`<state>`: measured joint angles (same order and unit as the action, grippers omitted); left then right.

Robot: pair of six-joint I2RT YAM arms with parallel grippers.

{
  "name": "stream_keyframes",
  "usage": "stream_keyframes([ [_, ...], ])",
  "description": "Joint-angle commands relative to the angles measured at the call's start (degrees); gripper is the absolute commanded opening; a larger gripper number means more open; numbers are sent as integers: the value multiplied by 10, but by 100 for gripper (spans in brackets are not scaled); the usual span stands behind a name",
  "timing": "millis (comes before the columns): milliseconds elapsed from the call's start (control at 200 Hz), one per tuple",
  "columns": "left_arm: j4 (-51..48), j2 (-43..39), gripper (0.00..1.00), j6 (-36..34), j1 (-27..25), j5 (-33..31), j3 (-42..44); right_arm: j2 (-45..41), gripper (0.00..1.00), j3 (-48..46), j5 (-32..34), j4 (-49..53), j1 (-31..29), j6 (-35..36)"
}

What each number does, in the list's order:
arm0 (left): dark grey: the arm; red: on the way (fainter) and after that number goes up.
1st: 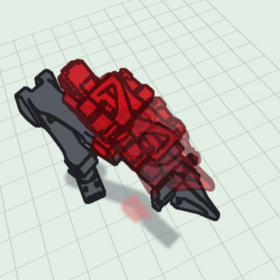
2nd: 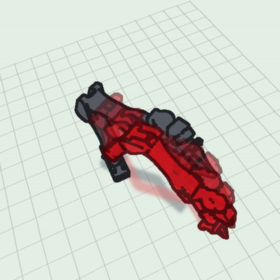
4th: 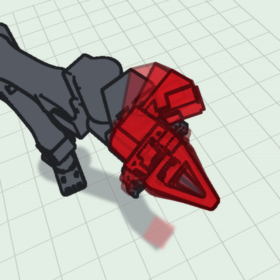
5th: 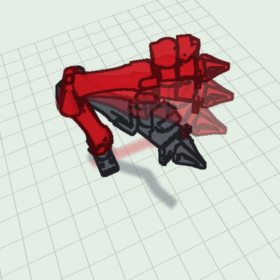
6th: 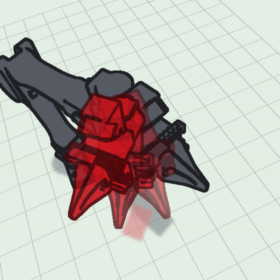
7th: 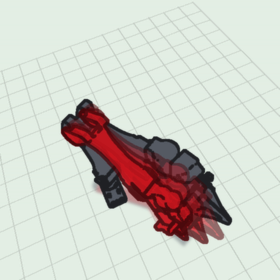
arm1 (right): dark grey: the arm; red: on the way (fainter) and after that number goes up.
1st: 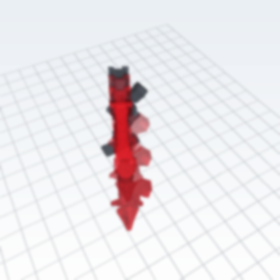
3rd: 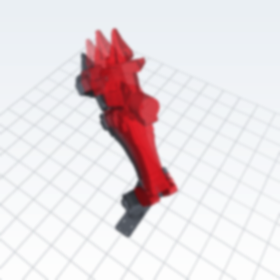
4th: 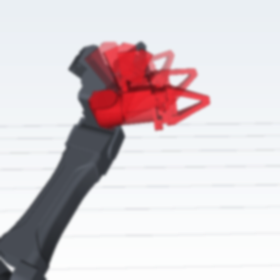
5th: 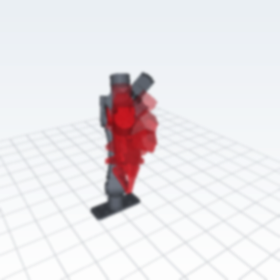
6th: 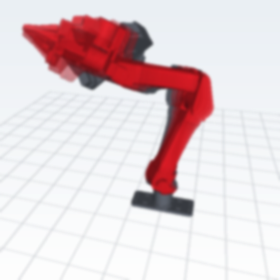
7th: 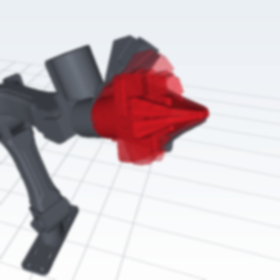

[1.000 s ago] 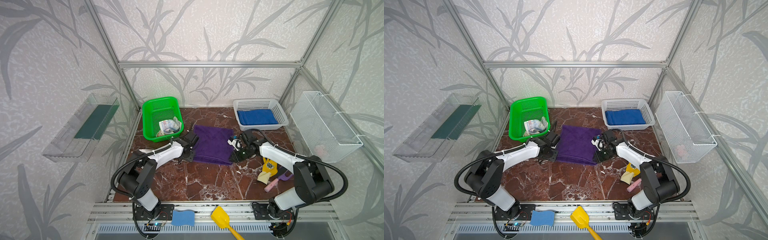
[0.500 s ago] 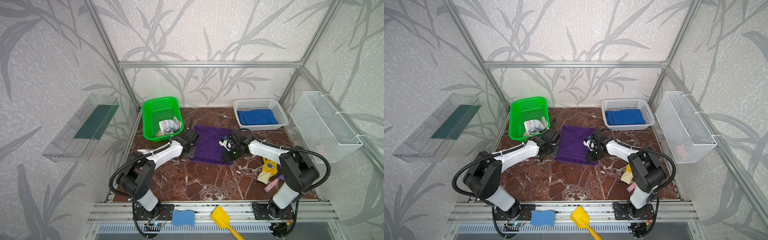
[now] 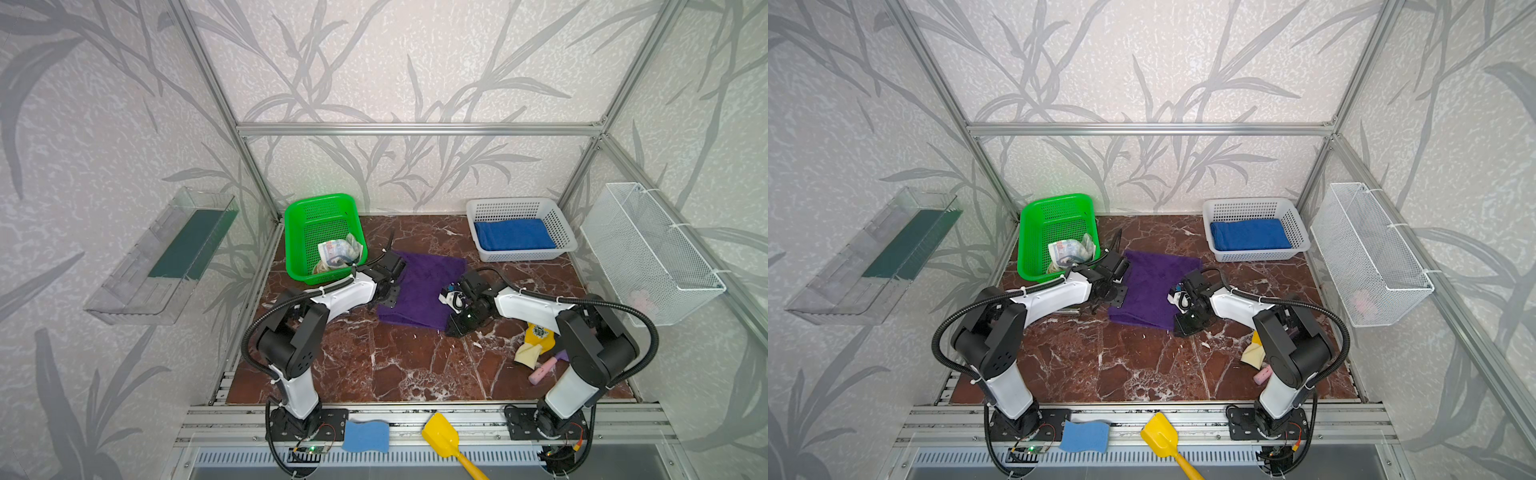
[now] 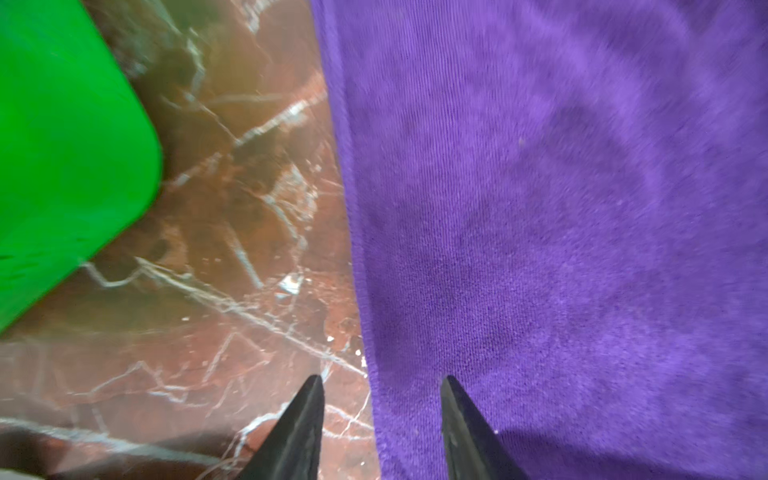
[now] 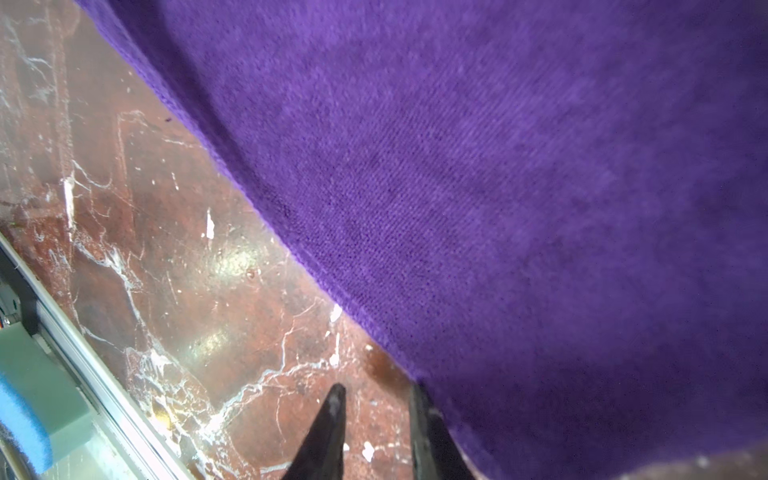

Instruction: Fold and stack the towels

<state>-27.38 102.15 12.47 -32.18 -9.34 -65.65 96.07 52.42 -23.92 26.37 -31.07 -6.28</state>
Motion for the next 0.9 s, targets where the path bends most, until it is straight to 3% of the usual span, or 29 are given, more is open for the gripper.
stream_keyframes([
  [0, 2, 4, 47, 9, 0, 12, 0, -36, 28, 9, 5, 10, -1, -7],
  [145, 7, 7, 47, 12, 0, 16, 14, -43, 28, 38, 36, 4, 0, -6],
  [315, 6, 8, 46, 22, -1, 17, 32, 6, 27, 71, 89, 26, 0, -27],
  [580, 3, -7, 46, 47, -5, 24, 79, 34, 26, 27, 128, 8, -6, -59],
  [895, -16, -47, 45, 101, -20, 24, 140, 8, 26, -18, 143, 26, -7, -77],
])
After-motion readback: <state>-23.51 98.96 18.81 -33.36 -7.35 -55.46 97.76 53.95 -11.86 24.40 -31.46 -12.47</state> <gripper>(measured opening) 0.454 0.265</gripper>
